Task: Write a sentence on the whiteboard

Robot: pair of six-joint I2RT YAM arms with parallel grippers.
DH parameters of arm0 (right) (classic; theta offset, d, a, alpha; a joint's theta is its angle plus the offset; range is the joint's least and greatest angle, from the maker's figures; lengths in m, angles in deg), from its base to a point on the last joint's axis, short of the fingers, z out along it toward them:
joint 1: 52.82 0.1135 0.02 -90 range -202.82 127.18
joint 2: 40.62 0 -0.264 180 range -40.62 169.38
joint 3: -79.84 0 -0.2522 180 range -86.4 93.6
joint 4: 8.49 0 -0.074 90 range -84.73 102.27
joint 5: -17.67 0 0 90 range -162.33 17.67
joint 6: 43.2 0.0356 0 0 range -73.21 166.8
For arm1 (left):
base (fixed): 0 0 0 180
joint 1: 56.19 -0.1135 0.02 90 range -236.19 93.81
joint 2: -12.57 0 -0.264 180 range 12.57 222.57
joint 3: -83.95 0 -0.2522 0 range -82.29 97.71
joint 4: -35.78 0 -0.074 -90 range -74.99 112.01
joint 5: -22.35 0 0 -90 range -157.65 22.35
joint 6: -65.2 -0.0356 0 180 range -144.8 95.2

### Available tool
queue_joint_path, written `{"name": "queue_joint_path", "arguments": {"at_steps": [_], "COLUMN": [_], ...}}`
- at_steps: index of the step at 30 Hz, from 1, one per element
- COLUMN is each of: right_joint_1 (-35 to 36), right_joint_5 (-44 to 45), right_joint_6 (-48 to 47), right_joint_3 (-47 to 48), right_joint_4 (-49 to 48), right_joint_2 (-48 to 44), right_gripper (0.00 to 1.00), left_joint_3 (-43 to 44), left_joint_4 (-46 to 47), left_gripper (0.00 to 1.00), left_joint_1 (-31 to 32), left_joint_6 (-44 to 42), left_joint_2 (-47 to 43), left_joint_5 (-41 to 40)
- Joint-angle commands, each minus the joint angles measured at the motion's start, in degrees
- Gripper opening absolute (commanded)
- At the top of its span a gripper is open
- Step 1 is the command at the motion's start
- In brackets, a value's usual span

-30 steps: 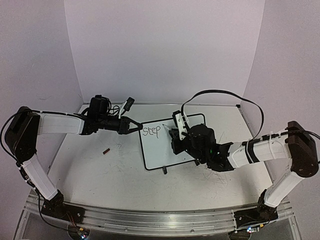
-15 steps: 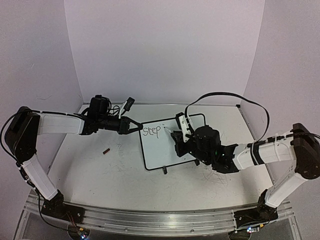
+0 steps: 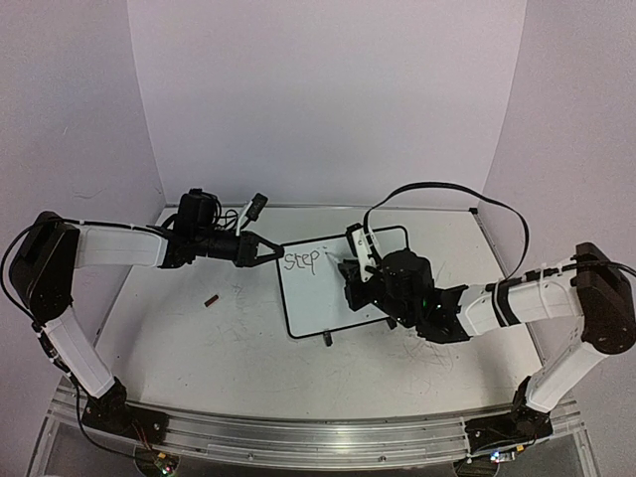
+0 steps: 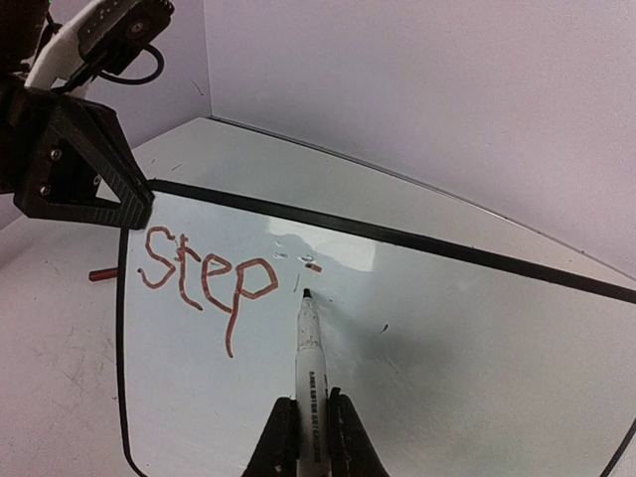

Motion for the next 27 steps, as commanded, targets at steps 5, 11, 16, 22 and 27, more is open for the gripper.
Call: {"name": "queue_joint_path", "arguments": {"at_steps": [5,11,16,22,27], "right_joint_1": [-0.1,-0.2,-0.2,-0.1,0.0], "right_joint_5": [2.7,2.3,2.5,2.1,1.6], "right_joint_6": [0.6,1.1,1.8,2.6,3.2], "right_joint_3": [2.4,1.9,1.4,0.7,-0.2], "right_joint_4": [-1.2,0.0,0.9,1.7,2.1], "right_joint_2": [1.3,1.1,0.8,0.3,-0.2], "right_gripper": [0.00,0.00,0.00,0.00,0.00], "left_joint_3": [0.4,0.3,0.3,0.3,0.3], "left_joint_4": [0.3,0.2,0.2,0.2,0.1], "left_gripper": [0.00,0.00,0.00,0.00,0.00], "left_joint_1": [-0.1,-0.2,-0.2,-0.2,-0.2], "left_joint_6": [-1.3,-1.4,-1.4,-1.4,-1.5], "left_joint_2": [-2.4,-2.5,-2.6,-2.6,-2.6], "left_joint_5": [-1.7,-1.8,-1.7,-1.8,-1.8]}}
